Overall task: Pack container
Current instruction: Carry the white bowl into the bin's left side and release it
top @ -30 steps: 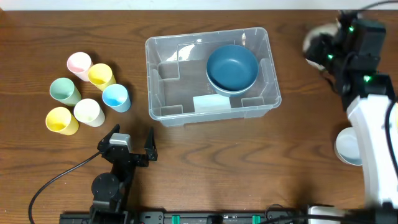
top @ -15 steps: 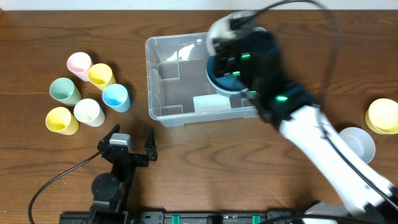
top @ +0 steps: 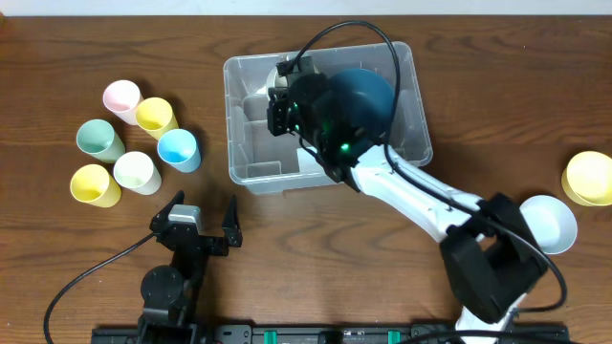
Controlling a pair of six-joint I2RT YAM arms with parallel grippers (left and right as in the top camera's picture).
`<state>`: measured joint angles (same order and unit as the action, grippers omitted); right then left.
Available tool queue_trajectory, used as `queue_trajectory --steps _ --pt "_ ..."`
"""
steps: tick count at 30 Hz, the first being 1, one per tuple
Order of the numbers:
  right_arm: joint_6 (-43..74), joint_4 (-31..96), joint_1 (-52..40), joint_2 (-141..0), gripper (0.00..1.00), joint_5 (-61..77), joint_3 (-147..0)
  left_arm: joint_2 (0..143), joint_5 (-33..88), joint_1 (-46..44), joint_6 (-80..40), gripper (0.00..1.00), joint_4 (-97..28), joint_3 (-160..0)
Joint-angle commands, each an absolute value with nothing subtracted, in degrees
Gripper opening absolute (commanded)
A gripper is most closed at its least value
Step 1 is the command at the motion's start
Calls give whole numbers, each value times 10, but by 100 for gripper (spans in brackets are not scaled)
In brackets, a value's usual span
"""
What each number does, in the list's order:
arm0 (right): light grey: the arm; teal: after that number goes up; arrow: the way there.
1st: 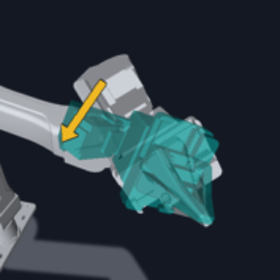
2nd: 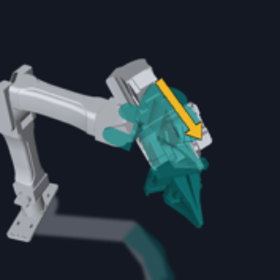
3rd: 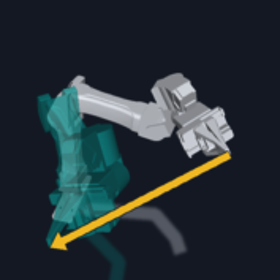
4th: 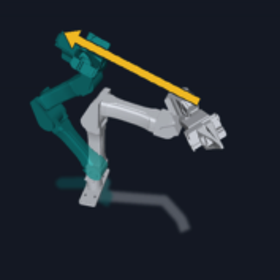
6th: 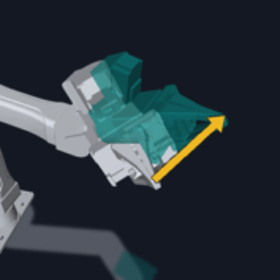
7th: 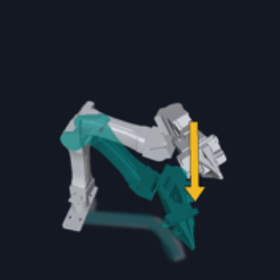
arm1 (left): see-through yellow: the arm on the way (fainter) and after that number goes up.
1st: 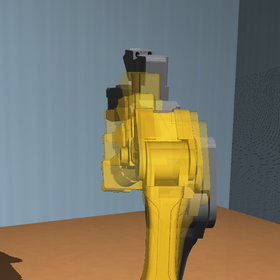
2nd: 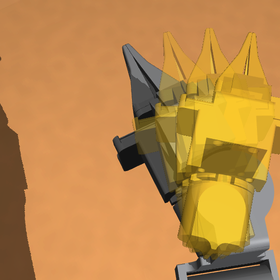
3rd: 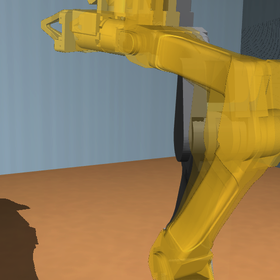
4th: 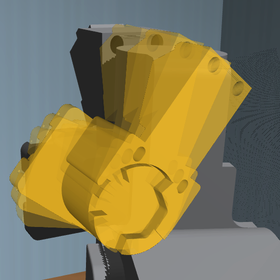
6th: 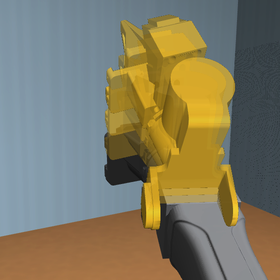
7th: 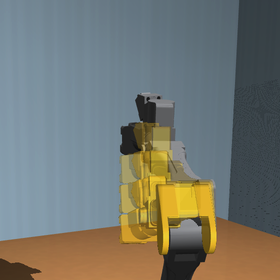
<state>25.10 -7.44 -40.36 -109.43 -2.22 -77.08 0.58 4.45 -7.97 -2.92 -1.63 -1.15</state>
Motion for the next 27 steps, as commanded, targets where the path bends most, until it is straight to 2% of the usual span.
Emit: queue_trajectory --steps 1,27 --pt "275 -89 -407 -1114 2 -46 -772 2 51 -77 -26 98 -36 -2" --pt "321 -141 -408 -1178 6 -58 -772 2 51 -77 -26 98 -36 -2"
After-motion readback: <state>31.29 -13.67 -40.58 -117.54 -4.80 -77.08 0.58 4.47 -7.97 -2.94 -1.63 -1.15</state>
